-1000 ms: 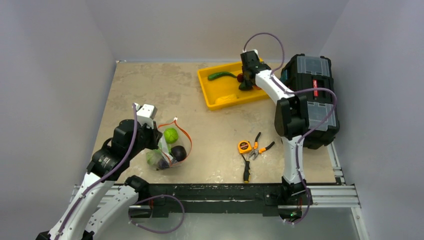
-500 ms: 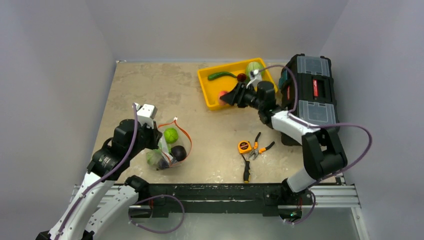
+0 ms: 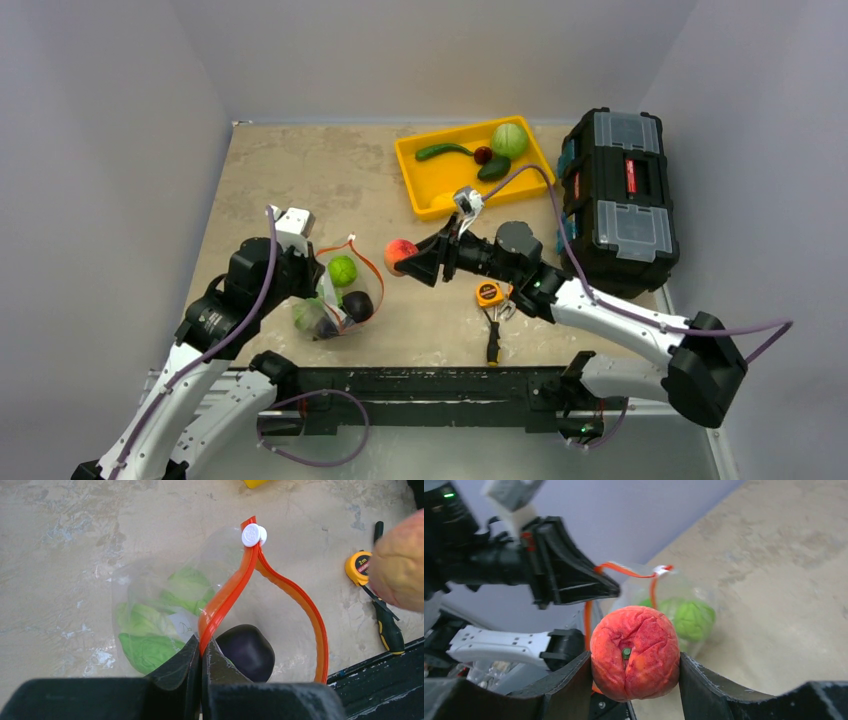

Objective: Place the food in the zip-top bag and seal the zipper
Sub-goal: Place the fake fruit in the zipper food storage bag.

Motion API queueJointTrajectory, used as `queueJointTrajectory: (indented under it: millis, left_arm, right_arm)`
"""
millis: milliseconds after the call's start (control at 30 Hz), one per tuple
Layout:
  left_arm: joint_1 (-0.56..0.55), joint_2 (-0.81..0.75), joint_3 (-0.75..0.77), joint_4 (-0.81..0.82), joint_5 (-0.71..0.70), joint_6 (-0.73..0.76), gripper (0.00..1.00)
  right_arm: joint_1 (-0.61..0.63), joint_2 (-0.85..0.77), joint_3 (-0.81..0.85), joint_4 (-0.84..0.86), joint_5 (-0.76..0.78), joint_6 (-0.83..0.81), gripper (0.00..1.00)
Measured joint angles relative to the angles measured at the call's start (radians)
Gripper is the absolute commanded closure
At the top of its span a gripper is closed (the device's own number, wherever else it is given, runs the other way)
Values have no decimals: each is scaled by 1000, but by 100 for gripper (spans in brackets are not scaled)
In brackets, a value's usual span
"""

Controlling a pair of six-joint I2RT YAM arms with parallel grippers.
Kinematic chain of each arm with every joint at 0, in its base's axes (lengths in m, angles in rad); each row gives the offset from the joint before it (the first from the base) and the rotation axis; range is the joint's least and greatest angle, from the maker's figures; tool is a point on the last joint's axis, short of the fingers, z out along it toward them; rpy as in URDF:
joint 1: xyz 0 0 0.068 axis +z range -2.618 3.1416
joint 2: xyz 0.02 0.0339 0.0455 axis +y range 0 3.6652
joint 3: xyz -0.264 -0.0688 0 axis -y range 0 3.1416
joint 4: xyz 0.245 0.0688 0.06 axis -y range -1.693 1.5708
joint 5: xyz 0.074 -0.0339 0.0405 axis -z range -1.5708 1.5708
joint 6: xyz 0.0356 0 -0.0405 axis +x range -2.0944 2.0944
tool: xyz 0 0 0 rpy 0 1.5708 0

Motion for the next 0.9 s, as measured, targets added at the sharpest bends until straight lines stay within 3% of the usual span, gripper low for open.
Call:
queueJointTrajectory:
  millis: [167, 500, 700, 900]
  left_arm:
    - [0, 0, 0, 0, 0, 0, 100]
    - [0, -51, 0, 0, 0, 0, 100]
    - [0, -50, 0, 0, 0, 0, 100]
    - [0, -50, 0, 0, 0, 0, 100]
  right_arm:
    - [153, -27, 46, -10, 68, -119, 89]
    - [369, 268, 341, -156, 296, -306, 77]
    - [416, 352, 426, -254, 494, -355, 56]
    - [412, 362, 437, -293, 566, -363, 36]
